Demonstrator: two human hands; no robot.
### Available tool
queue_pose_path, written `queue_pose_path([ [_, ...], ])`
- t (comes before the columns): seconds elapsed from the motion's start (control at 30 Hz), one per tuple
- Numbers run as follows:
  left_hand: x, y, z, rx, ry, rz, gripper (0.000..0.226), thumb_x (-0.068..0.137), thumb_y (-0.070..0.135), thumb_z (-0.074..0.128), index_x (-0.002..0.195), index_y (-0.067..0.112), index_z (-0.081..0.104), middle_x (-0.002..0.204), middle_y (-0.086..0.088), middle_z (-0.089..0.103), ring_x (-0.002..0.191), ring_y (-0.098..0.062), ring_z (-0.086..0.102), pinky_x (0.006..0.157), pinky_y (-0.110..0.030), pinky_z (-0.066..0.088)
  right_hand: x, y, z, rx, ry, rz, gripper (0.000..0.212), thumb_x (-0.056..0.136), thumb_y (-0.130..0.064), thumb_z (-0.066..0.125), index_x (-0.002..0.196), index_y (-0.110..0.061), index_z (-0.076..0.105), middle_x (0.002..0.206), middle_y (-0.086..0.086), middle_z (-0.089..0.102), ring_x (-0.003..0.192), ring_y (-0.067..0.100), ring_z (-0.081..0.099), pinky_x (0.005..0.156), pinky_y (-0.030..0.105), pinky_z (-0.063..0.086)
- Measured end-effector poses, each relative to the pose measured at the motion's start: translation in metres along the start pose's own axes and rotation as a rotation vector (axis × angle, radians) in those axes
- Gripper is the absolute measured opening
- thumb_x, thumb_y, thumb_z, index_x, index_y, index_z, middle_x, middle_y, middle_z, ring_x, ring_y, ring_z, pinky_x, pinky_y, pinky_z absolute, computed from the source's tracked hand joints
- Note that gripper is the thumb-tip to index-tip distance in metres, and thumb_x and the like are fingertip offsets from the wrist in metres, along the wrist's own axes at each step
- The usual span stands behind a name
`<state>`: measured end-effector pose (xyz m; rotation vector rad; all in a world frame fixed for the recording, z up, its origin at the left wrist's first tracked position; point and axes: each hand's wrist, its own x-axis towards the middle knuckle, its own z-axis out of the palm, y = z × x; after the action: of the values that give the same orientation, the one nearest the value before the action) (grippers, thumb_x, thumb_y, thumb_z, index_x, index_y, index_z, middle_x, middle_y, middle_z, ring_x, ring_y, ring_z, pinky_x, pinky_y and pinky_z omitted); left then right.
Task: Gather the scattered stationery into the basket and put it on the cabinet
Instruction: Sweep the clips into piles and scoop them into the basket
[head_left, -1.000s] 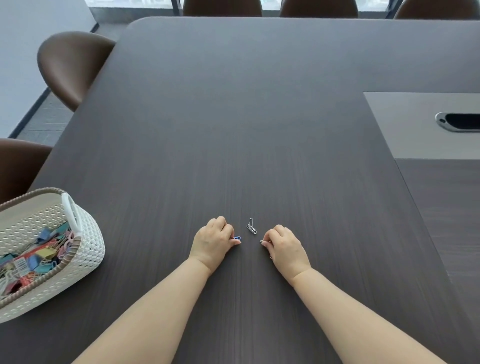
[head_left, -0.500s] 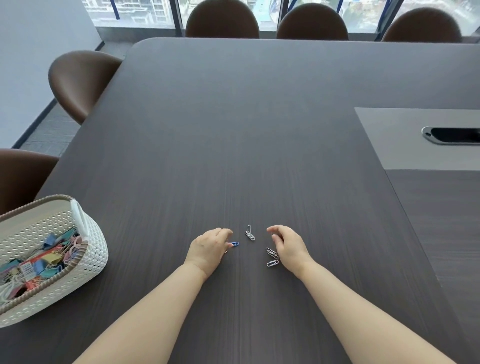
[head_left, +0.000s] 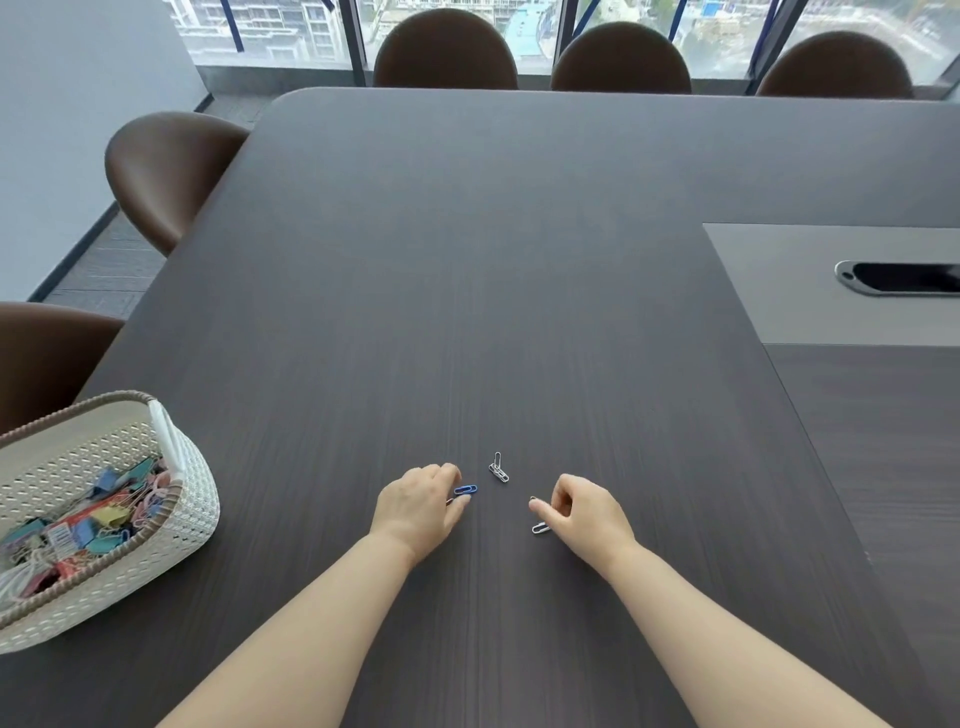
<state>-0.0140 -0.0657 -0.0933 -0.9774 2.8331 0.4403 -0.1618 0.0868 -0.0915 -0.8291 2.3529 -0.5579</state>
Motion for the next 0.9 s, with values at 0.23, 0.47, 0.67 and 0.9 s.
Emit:
queue_pose_path([
  [0.23, 0.006, 0.010, 0.002, -0.035, -0.065, -0.055, 0.026, 0.094, 0.039, 0.046, 0.114, 0.024, 0.055, 0.109, 0.002, 0.054, 0.104, -0.017, 0.053, 0.077, -0.028, 0.042, 0.000, -0.004, 0.004, -0.077, -0.009, 0.005, 0.002, 0.087, -0.030, 0.060, 0.087, -0.028, 0.060, 0.085, -0.010, 0.051, 0.082, 0.011, 0.049, 0.076, 0.025, 0.040],
  [0.47, 0.009, 0.015, 0.005, -0.059, -0.152, -0.104, 0.023, 0.097, 0.034, 0.040, 0.104, 0.015, 0.050, 0.109, -0.001, 0.050, 0.097, -0.021, 0.055, 0.076, -0.032, 0.041, 0.005, -0.013, 0.002, -0.159, -0.123, 0.039, 0.010, 0.092, -0.025, 0.051, 0.083, -0.024, 0.047, 0.105, -0.003, 0.057, 0.099, 0.021, 0.055, 0.080, 0.031, 0.042],
  [0.67, -0.002, 0.009, 0.005, -0.162, -0.082, -0.079, 0.018, 0.099, 0.030, 0.034, 0.096, 0.013, 0.042, 0.094, 0.005, 0.037, 0.072, -0.023, 0.043, 0.067, -0.030, 0.034, -0.001, -0.010, 0.006, -0.027, -0.119, -0.022, 0.011, 0.096, -0.020, 0.040, 0.085, -0.019, 0.038, 0.092, -0.004, 0.046, 0.081, 0.019, 0.046, 0.072, 0.031, 0.037],
  [0.9, -0.014, 0.001, 0.005, -0.308, -0.099, -0.067, 0.034, 0.096, 0.012, 0.035, 0.127, 0.022, 0.044, 0.117, 0.005, 0.059, 0.100, -0.022, 0.060, 0.088, -0.033, 0.045, -0.009, -0.005, 0.004, 0.319, -0.139, -0.017, 0.025, 0.095, -0.007, 0.037, 0.101, -0.029, 0.048, 0.077, -0.003, 0.051, 0.075, 0.012, 0.049, 0.065, 0.015, 0.038],
])
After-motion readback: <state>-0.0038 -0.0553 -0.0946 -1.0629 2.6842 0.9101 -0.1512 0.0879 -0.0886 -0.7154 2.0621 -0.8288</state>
